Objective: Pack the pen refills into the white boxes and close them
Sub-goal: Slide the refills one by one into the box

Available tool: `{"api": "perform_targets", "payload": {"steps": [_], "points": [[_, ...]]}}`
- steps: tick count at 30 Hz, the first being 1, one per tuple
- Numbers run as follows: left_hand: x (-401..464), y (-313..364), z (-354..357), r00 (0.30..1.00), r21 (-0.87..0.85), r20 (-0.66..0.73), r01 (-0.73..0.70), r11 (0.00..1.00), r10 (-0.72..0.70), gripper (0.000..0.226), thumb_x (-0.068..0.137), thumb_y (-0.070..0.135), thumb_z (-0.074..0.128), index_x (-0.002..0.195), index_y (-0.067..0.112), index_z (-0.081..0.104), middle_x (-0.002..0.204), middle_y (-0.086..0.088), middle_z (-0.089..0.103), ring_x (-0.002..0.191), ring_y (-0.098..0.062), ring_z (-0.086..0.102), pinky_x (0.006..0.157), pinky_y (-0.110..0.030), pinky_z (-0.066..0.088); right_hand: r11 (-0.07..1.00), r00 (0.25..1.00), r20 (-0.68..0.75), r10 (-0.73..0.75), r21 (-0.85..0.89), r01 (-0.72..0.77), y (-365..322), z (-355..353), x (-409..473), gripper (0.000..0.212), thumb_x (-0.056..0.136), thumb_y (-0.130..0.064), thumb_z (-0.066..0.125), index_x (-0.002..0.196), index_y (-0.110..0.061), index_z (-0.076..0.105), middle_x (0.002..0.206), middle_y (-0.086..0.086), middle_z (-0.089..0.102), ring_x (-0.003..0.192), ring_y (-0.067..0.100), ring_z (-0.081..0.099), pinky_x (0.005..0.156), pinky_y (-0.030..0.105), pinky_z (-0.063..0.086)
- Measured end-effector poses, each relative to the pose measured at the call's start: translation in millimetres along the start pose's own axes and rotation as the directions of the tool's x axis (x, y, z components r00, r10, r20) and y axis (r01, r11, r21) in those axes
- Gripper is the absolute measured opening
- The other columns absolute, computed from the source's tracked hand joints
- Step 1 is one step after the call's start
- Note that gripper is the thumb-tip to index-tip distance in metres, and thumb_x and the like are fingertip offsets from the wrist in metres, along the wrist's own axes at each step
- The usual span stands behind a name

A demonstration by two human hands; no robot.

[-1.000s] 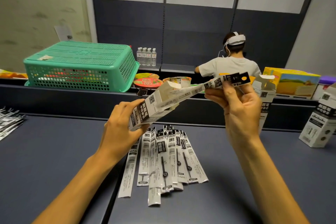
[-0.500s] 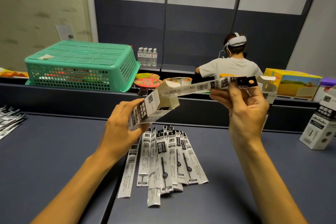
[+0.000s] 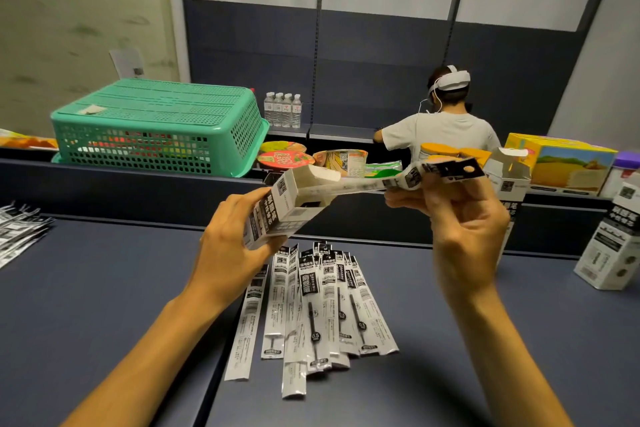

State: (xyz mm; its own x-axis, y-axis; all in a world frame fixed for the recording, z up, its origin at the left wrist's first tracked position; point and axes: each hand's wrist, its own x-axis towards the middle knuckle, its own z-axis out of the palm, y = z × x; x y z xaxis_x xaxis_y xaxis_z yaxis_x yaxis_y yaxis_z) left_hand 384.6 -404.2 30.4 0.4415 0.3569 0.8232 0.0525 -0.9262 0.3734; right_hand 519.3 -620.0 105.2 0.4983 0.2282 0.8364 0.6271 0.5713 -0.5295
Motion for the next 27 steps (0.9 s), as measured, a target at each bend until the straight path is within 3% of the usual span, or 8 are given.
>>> {"api": "perform_targets", "payload": {"steps": [4,6,10,14,18,22,25,27], "points": [[0.3,-0.1,0.6,1.0,0.018,-0.013,0.014,1.0,-0.013,0.067,0.075,0.023,0.081,0.134,0.02,0.049,0.112,0.003,0.056,0.102,-0.015,0.053,0.081,-0.022,0.046,0.968,0.963,0.175,-0.206,-0.111,0.227,-1.5,2.1,-8.5,0.022,0.094,-0.001,0.052,0.111,-0.016,0.055,0.101,-0.029,0.069,0.085,0.002,0.072,0.075,0.016,0.055],[0.7,-0.2,0.8,1.0,0.021,-0.013,0.019,1.0,-0.019,0.066,0.075,0.022,0.081,0.133,0.021,0.05,0.112,0.003,0.056,0.103,-0.015,0.053,0.08,-0.02,0.044,0.964,0.949,0.221,-0.224,-0.097,0.249,0.8,3.0,-10.0,0.019,0.094,-0.002,0.054,0.11,-0.013,0.055,0.1,-0.024,0.07,0.085,0.004,0.072,0.075,0.018,0.056],[-0.1,-0.1,-0.2,1.0,0.024,-0.012,0.009,1.0,-0.008,0.067,0.075,0.021,0.082,0.133,0.021,0.049,0.113,0.003,0.056,0.103,-0.014,0.053,0.08,-0.022,0.046,0.997,0.975,0.213,-0.068,-0.032,0.077,4.2,9.4,-5.9,0.016,0.096,-0.003,0.053,0.107,-0.014,0.058,0.095,0.001,0.073,0.079,0.014,0.074,0.071,0.023,0.057],[-0.7,2.3,-0.6,1.0,0.021,-0.008,-0.003,1.0,0.003,0.069,0.073,0.019,0.083,0.133,0.022,0.05,0.112,0.003,0.057,0.102,-0.014,0.053,0.081,-0.02,0.044,0.985,0.969,0.185,0.162,0.035,-0.171,12.7,16.3,0.5,0.02,0.097,0.0,0.051,0.106,-0.016,0.059,0.096,0.008,0.074,0.077,0.024,0.074,0.068,0.032,0.06],[-1.1,4.5,0.1,1.0,0.016,0.007,-0.019,1.0,0.019,0.069,0.073,0.022,0.083,0.133,0.021,0.05,0.112,0.002,0.057,0.102,-0.013,0.053,0.081,-0.018,0.044,0.963,0.918,0.3,0.257,-0.001,-0.27,25.7,19.4,-4.3,0.012,0.093,-0.004,0.059,0.102,-0.011,0.058,0.094,0.009,0.074,0.076,0.026,0.073,0.067,0.034,0.06],[-0.1,4.4,0.5,1.0,0.018,0.002,-0.022,1.0,0.022,0.069,0.073,0.022,0.083,0.133,0.021,0.05,0.113,0.002,0.056,0.103,-0.014,0.053,0.08,-0.022,0.047,0.975,0.926,0.343,0.156,-0.201,-0.09,37.5,20.0,-8.2,0.011,0.089,-0.013,0.069,0.098,-0.019,0.068,0.096,-0.004,0.066,0.073,0.016,0.065,0.064,0.029,0.057],[0.0,4.2,0.6,1.0,0.017,0.003,-0.031,0.999,0.031,0.07,0.073,0.021,0.083,0.133,0.023,0.048,0.114,0.001,0.056,0.104,-0.015,0.053,0.081,-0.023,0.047,0.959,0.946,0.321,0.052,-0.279,0.042,41.3,21.5,-7.0,0.011,0.088,-0.014,0.07,0.098,-0.019,0.07,0.091,-0.003,0.064,0.068,0.01,0.057,0.061,0.021,0.049],[-0.7,4.6,1.2,0.999,0.019,0.01,-0.044,0.999,0.044,0.071,0.072,0.021,0.083,0.133,0.024,0.047,0.114,0.001,0.056,0.104,-0.015,0.053,0.081,-0.022,0.047,0.956,0.908,0.405,0.107,-0.293,0.018,42.1,24.2,-10.1,0.016,0.09,-0.012,0.068,0.104,-0.018,0.072,0.086,-0.003,0.07,0.069,0.01,0.062,0.062,0.029,0.054]]}}
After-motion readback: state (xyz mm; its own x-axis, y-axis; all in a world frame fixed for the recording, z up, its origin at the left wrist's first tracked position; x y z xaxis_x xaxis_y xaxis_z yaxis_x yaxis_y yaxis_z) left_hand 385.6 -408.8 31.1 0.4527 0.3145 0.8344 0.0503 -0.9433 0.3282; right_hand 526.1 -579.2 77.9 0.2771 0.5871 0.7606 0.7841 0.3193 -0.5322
